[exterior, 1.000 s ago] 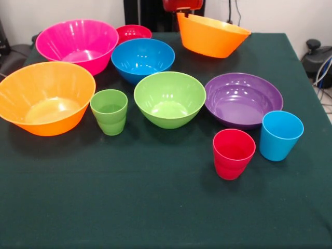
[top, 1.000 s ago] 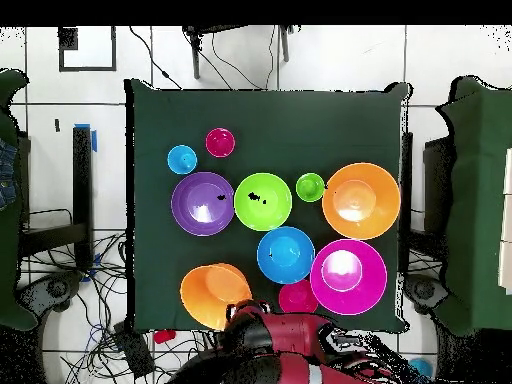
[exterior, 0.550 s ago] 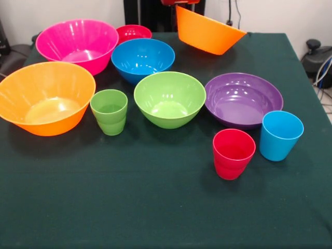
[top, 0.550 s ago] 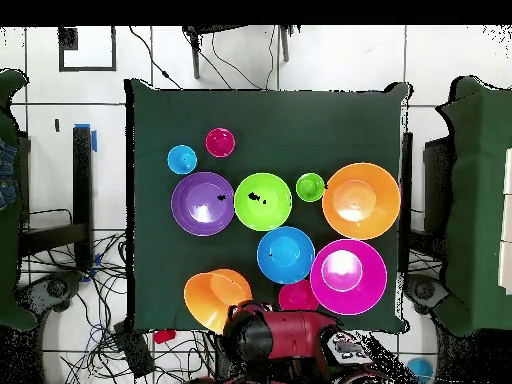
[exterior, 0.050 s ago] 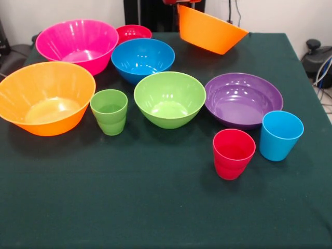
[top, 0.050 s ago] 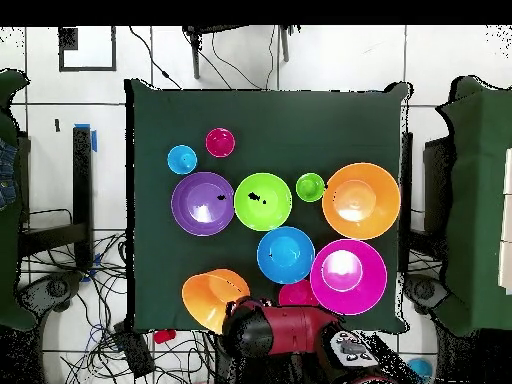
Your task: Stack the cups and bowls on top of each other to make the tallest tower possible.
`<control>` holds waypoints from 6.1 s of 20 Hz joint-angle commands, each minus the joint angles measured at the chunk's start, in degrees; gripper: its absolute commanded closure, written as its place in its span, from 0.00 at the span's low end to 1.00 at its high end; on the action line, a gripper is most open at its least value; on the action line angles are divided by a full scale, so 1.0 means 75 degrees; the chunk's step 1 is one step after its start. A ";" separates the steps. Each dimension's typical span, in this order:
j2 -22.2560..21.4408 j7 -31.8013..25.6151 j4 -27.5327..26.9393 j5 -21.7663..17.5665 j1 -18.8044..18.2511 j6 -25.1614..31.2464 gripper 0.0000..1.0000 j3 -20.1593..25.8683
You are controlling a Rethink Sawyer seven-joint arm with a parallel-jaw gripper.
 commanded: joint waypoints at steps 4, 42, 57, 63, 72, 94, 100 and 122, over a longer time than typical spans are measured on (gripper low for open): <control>-0.0237 0.0241 -0.0306 0.0432 -0.0699 0.1114 1.00 0.2010; 0.0959 -0.0933 -0.1256 0.0557 -0.4178 0.3215 1.00 0.6188; 0.1025 -0.1506 -0.2924 -0.0226 -0.4213 0.4835 1.00 0.5499; 0.0988 -0.1861 -0.3400 -0.0537 -0.4319 0.5262 1.00 0.5552; 0.1381 -0.2375 -0.4369 -0.0969 -0.4350 0.6099 1.00 0.5497; 0.2071 -0.3394 -0.5109 -0.1763 -0.4653 0.7371 1.00 0.5495; 0.2210 -0.3477 -0.4916 -0.1544 -0.4664 0.7483 1.00 0.5681; 0.2678 -0.3749 -0.4890 -0.1626 -0.4882 0.6909 0.00 0.6645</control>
